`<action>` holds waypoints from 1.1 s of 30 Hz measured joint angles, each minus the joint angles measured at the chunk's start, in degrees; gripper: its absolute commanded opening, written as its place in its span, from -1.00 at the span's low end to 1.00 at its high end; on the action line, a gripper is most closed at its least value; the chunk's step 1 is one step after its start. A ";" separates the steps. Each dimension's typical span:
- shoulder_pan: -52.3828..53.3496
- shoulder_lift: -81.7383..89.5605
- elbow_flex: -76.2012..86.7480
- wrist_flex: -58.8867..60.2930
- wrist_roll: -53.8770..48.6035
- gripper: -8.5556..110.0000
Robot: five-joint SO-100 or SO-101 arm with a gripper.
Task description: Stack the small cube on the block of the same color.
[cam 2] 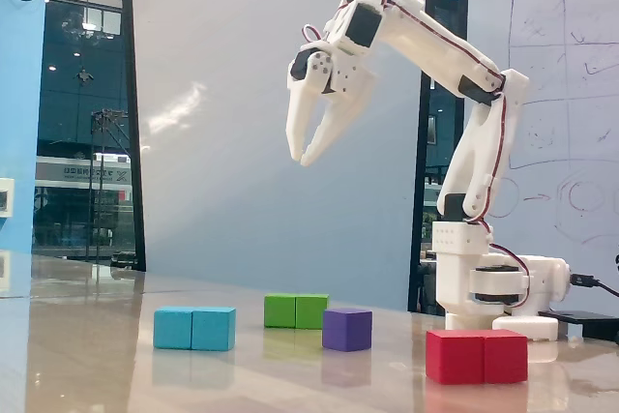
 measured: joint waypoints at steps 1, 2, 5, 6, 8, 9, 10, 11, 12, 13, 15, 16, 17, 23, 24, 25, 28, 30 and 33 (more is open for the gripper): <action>-1.76 0.00 0.00 -0.18 0.18 -0.85; -3.96 0.00 0.00 -0.35 0.18 -0.85; -11.78 0.00 0.00 -1.67 0.00 -0.85; -14.24 0.00 0.00 -1.85 -0.09 -0.85; -18.72 0.00 0.00 -2.20 -0.09 -0.85; -20.39 0.00 0.00 -2.20 -0.09 -0.85; -20.65 0.00 0.00 -2.20 -0.09 -0.85; -20.39 0.00 0.00 -2.20 -0.09 -0.85; -19.25 0.00 0.00 -2.20 -0.09 -0.85; -17.84 0.00 0.00 -2.20 -0.09 -0.85; -13.18 0.00 0.00 -2.29 -0.09 -0.85; -10.20 0.00 0.00 -2.29 -0.09 -0.85; -6.94 0.00 0.00 -2.29 -0.09 -0.85; 6.59 0.00 0.00 -2.29 0.18 -0.85; 6.06 0.00 0.00 -2.29 0.18 -0.85; 4.92 0.00 0.00 -2.29 -0.09 -0.85; -1.23 0.00 0.00 -2.29 0.18 -0.85; -7.29 0.00 0.00 -2.29 0.00 -0.85; -17.40 0.00 0.00 -2.29 -0.09 -0.85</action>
